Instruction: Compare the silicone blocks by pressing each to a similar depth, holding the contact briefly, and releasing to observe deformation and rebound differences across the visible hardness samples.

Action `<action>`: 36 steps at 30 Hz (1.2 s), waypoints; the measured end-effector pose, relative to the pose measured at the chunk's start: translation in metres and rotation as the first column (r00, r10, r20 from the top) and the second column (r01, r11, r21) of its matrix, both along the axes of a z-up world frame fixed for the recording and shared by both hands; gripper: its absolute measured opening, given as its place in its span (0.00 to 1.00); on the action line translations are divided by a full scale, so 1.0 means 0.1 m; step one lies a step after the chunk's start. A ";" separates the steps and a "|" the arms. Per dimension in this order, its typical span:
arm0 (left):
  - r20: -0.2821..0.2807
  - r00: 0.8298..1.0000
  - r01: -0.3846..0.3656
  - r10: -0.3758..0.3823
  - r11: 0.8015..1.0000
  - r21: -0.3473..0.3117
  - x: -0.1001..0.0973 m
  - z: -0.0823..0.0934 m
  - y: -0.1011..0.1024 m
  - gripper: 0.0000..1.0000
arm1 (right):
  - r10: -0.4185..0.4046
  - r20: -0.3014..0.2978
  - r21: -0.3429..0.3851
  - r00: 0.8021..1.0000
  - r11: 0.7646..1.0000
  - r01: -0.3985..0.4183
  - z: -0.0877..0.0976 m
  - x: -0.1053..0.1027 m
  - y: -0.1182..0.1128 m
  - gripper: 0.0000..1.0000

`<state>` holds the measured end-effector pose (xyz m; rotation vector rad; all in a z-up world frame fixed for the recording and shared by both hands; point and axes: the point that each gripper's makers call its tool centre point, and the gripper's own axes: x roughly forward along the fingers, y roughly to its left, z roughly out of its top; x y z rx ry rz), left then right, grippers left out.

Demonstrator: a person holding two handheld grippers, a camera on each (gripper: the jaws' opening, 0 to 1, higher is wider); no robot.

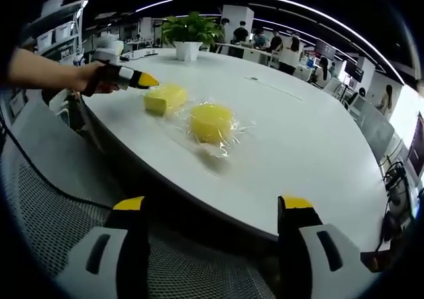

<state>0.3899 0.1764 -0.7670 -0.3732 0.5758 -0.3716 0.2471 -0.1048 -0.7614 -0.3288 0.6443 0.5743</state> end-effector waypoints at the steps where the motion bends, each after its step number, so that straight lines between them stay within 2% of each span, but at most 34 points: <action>1: -0.001 1.000 -0.002 0.002 1.000 0.001 0.02 0.00 0.01 0.50 | 0.000 -0.001 -0.001 1.000 1.000 0.000 0.00 0.00 0.00 0.74; 5: -0.007 0.999 -0.043 0.042 0.997 -0.062 0.13 0.03 0.03 0.43 | -0.002 -0.003 -0.004 1.000 1.000 0.002 0.00 -0.01 0.00 0.74; 9: -0.024 0.999 -0.044 0.043 0.996 -0.079 0.20 0.00 0.01 0.38 | -0.002 -0.008 -0.006 1.000 1.000 0.002 -0.02 -0.01 -0.01 0.74; 11: -0.056 0.997 -0.066 0.059 0.989 -0.133 0.23 -0.02 -0.01 0.33 | 0.000 -0.013 -0.008 1.000 1.000 0.000 -0.02 -0.02 -0.01 0.74; 17: -0.073 0.991 -0.124 0.112 0.974 -0.192 0.31 -0.06 0.04 0.24 | 0.000 -0.020 -0.013 1.000 1.000 0.000 -0.03 -0.02 -0.01 0.74; 19: -0.071 0.991 -0.125 0.113 0.972 -0.200 0.31 -0.07 0.04 0.15 | 0.000 -0.022 -0.014 1.000 1.000 0.000 -0.03 -0.02 -0.01 0.74; 20: -0.048 0.987 -0.159 0.152 0.964 -0.211 0.35 -0.02 0.09 0.12 | 0.000 -0.023 -0.015 1.000 1.000 0.000 -0.03 -0.02 -0.02 0.74; 21: -0.024 0.986 -0.168 0.166 0.966 -0.196 0.35 0.00 0.10 0.07 | -0.001 -0.023 -0.015 1.000 1.000 0.000 -0.03 -0.02 -0.02 0.74; 23: -0.037 0.986 -0.167 0.163 0.954 -0.250 0.33 0.04 0.05 0.03 | -0.001 -0.024 -0.016 1.000 1.000 0.000 -0.04 -0.02 -0.02 0.74; 30: -0.006 0.993 -0.115 0.119 0.951 -0.287 0.28 0.20 -0.05 0.00 | 0.002 -0.025 -0.015 1.000 1.000 -0.002 -0.04 -0.03 -0.02 0.74; 34: 0.034 0.997 -0.058 0.073 0.944 -0.324 0.27 0.40 -0.16 0.00 | 0.000 -0.028 -0.017 1.000 1.000 -0.001 -0.05 -0.03 -0.03 0.74; 36: 0.055 0.997 -0.027 0.047 0.950 -0.313 0.27 0.48 -0.21 0.00 | 0.002 -0.036 -0.022 0.999 1.000 -0.002 -0.06 -0.04 -0.03 0.75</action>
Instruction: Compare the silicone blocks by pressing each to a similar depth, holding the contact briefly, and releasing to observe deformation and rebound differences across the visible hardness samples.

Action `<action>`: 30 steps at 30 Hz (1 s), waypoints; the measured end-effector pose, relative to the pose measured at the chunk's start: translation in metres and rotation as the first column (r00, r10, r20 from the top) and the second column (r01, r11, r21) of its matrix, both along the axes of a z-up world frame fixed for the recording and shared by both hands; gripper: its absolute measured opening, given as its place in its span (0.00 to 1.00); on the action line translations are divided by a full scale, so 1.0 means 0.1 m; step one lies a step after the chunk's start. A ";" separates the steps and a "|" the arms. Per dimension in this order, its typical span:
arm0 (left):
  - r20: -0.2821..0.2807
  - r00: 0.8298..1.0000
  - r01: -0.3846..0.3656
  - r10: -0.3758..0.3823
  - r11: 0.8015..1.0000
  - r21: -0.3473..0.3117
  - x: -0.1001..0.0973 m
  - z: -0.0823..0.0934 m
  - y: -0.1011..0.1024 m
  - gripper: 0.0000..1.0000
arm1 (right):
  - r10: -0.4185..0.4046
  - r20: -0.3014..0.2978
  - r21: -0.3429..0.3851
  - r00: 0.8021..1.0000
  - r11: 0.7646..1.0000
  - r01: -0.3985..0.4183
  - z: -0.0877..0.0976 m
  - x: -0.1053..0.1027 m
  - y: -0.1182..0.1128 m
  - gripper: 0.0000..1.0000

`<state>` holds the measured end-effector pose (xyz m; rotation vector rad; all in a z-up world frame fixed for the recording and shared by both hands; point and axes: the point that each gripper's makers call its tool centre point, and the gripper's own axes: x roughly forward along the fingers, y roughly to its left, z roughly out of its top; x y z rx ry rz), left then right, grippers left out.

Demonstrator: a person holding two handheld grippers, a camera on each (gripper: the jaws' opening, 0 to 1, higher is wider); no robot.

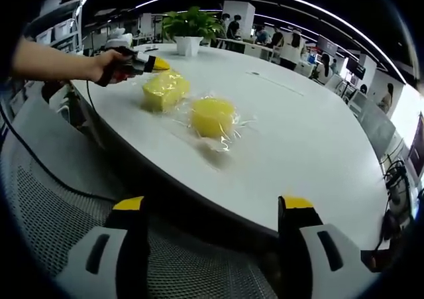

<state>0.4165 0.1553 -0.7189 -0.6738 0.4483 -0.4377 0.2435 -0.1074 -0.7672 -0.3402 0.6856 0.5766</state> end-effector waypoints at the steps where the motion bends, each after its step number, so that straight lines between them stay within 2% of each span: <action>1: 0.012 1.000 0.012 -0.012 1.000 0.009 0.00 0.03 -0.01 0.00 | 0.000 0.001 0.002 1.000 1.000 0.000 0.00 0.00 0.00 0.75; 5: 0.056 0.997 0.059 -0.059 0.998 0.002 -0.02 0.22 -0.11 0.00 | 0.006 -0.008 0.000 1.000 1.000 -0.006 -0.01 -0.01 0.01 0.78; 9: 0.099 0.990 0.108 -0.104 0.993 -0.039 -0.06 0.46 -0.22 0.00 | 0.017 -0.024 -0.017 1.000 1.000 -0.017 -0.04 -0.03 0.01 0.78; 16: 0.186 0.965 0.196 -0.187 0.980 -0.035 -0.16 0.84 -0.35 0.00 | 0.013 -0.015 0.008 1.000 1.000 -0.012 0.00 -0.01 0.02 0.78; 19: 0.222 0.952 0.231 -0.211 0.970 -0.069 -0.22 1.02 -0.40 0.00 | 0.030 -0.015 0.004 0.999 1.000 -0.030 0.00 -0.02 0.04 0.80; 22: 0.256 0.937 0.263 -0.239 0.963 -0.065 -0.30 1.18 -0.46 0.00 | 0.031 -0.024 0.014 0.999 0.999 -0.031 0.01 -0.03 0.05 0.80; 23: 0.264 0.932 0.272 -0.247 0.960 -0.062 -0.32 1.22 -0.48 0.00 | 0.029 -0.023 0.025 0.999 0.999 -0.029 0.02 -0.02 0.05 0.80; 26: 0.294 0.914 0.310 -0.281 0.949 -0.057 -0.41 1.37 -0.53 0.00 | -0.003 -0.023 0.121 1.000 0.993 0.005 0.13 0.02 0.11 0.79; 30: 0.321 0.893 0.347 -0.316 0.937 -0.043 -0.51 1.51 -0.58 0.00 | -0.046 -0.024 0.259 0.999 0.964 0.050 0.32 0.08 0.15 0.78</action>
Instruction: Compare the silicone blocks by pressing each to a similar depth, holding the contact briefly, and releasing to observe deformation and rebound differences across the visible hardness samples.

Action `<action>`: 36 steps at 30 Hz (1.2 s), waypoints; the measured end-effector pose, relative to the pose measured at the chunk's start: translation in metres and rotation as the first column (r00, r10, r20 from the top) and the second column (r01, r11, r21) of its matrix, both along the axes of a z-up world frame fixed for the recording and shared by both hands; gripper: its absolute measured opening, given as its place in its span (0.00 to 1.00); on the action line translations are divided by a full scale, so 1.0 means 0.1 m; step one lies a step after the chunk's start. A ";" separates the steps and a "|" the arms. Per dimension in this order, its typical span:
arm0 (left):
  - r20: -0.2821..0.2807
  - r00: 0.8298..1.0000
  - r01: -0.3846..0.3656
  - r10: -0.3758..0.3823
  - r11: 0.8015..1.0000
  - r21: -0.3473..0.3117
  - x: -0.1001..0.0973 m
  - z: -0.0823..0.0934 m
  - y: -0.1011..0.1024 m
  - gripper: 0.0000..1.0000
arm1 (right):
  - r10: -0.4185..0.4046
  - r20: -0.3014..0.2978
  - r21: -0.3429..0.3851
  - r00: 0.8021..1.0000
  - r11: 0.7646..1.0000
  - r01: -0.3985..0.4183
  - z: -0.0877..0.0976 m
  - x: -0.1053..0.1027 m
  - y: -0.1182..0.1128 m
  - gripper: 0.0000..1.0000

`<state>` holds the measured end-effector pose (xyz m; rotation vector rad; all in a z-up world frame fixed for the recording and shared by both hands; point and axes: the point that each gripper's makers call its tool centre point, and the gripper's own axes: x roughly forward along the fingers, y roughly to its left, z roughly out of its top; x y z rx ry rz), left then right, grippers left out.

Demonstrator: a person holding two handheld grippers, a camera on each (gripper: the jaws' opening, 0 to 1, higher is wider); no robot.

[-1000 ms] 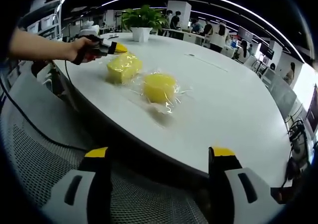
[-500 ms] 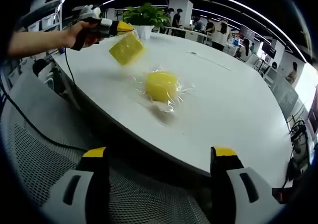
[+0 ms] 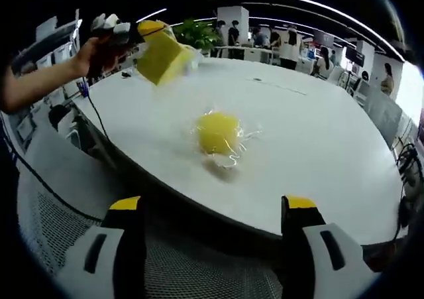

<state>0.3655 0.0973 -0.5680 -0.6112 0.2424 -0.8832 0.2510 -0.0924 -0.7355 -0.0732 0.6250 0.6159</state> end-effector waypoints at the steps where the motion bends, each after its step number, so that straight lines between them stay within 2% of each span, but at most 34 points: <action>1: 0.015 1.000 0.008 -0.008 1.000 0.006 -0.03 0.04 -0.02 0.00 | -0.010 -0.002 0.032 1.000 0.999 0.010 0.04 0.01 0.00 0.78; 3: 0.027 0.999 0.024 -0.025 1.000 0.004 -0.07 0.10 -0.05 0.00 | -0.014 0.007 0.055 1.000 0.998 0.014 0.10 0.02 0.00 0.77; 8: 0.047 0.996 0.083 -0.081 0.996 -0.041 -0.19 0.28 -0.13 0.00 | -0.005 0.017 0.045 1.000 0.999 0.004 0.13 0.03 0.01 0.75; 11: 0.062 0.992 0.113 -0.110 0.993 -0.044 -0.27 0.34 -0.19 0.00 | -0.006 0.031 0.061 0.999 0.998 0.004 0.23 0.06 0.03 0.74; 15: 0.067 0.986 0.155 -0.152 0.987 -0.041 -0.36 0.37 -0.29 0.00 | 0.025 0.085 0.010 0.996 1.000 -0.026 0.34 0.15 0.06 0.70; 19: 0.074 0.981 0.185 -0.181 0.982 -0.039 -0.43 0.39 -0.35 0.00 | 0.064 0.114 0.081 0.991 0.994 -0.073 0.52 0.24 0.26 0.68; 22: 0.086 0.977 0.200 -0.196 0.978 -0.051 -0.47 0.45 -0.38 0.00 | 0.087 0.125 0.176 0.988 0.978 -0.108 0.67 0.29 0.45 0.68; 25: 0.114 0.969 0.225 -0.219 0.973 -0.047 -0.55 0.55 -0.42 0.00 | 0.129 0.154 0.187 0.980 0.970 -0.157 0.77 0.29 0.57 0.65; 27: 0.131 0.962 0.247 -0.240 0.968 -0.042 -0.60 0.60 -0.45 0.00 | 0.140 0.158 0.224 0.977 0.959 -0.174 0.84 0.30 0.65 0.65; 28: 0.138 0.959 0.254 -0.246 0.967 -0.038 -0.62 0.61 -0.46 0.00 | 0.151 0.166 0.261 0.974 0.946 -0.191 0.91 0.30 0.72 0.65; 33: 0.175 0.941 0.303 -0.290 0.951 -0.055 -0.74 0.75 -0.50 0.00 | 0.185 0.211 0.332 0.960 0.910 -0.248 1.14 0.31 0.88 0.66; 36: 0.195 0.931 0.328 -0.309 0.942 -0.073 -0.79 0.81 -0.51 0.00 | 0.206 0.245 0.407 0.948 0.865 -0.293 1.33 0.29 0.98 0.62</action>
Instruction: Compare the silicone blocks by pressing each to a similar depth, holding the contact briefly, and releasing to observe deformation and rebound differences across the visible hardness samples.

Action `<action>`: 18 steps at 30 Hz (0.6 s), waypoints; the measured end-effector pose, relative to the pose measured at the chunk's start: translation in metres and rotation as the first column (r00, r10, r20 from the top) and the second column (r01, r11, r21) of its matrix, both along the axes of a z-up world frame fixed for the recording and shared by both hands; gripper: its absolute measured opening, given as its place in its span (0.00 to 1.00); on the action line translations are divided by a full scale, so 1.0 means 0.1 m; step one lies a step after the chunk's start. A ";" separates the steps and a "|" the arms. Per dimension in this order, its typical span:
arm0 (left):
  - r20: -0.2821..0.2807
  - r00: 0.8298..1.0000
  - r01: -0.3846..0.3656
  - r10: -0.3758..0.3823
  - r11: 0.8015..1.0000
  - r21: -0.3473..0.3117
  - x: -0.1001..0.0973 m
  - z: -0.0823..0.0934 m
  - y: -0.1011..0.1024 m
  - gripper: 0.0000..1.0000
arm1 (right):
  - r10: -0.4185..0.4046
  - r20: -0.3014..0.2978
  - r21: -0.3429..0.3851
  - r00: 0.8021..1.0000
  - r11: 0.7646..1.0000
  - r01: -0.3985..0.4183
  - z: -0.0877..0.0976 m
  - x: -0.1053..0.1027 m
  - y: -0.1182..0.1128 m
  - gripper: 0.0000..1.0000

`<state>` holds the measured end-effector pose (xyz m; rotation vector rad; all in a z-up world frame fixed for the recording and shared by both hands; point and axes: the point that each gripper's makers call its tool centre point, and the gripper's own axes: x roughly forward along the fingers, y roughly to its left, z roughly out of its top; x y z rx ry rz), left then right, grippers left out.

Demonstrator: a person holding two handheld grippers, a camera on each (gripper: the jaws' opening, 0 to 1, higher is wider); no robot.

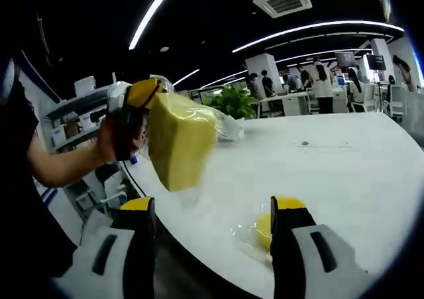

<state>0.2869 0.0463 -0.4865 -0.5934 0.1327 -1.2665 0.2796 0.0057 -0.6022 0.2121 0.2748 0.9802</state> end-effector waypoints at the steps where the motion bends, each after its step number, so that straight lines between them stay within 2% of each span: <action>1: 0.014 1.000 0.013 -0.013 1.000 -0.013 -0.03 0.04 -0.01 0.00 | 0.008 0.002 0.019 1.000 1.000 -0.008 0.04 -0.01 0.02 0.61; 4: 0.022 0.999 0.046 -0.045 0.998 -0.047 -0.09 0.11 -0.01 0.00 | 0.024 0.032 0.055 0.999 0.998 -0.025 0.17 -0.01 0.06 0.60; 7: 0.016 0.997 0.078 -0.077 0.994 -0.076 -0.13 0.15 -0.02 0.00 | 0.046 0.034 0.090 0.998 0.995 -0.049 0.27 -0.03 0.12 0.59; 13: 0.018 0.993 0.116 -0.115 0.989 -0.087 -0.22 0.18 -0.06 0.00 | 0.086 0.065 0.115 0.994 0.989 -0.093 0.42 -0.10 0.20 0.54; 16: 0.020 0.992 0.127 -0.126 0.988 -0.086 -0.25 0.18 -0.10 0.00 | 0.102 0.079 0.132 0.992 0.985 -0.112 0.49 -0.12 0.23 0.46; 18: 0.027 0.992 0.125 -0.122 0.988 -0.094 -0.26 0.18 -0.10 0.00 | 0.133 0.091 0.123 0.987 0.982 -0.144 0.52 -0.17 0.27 0.37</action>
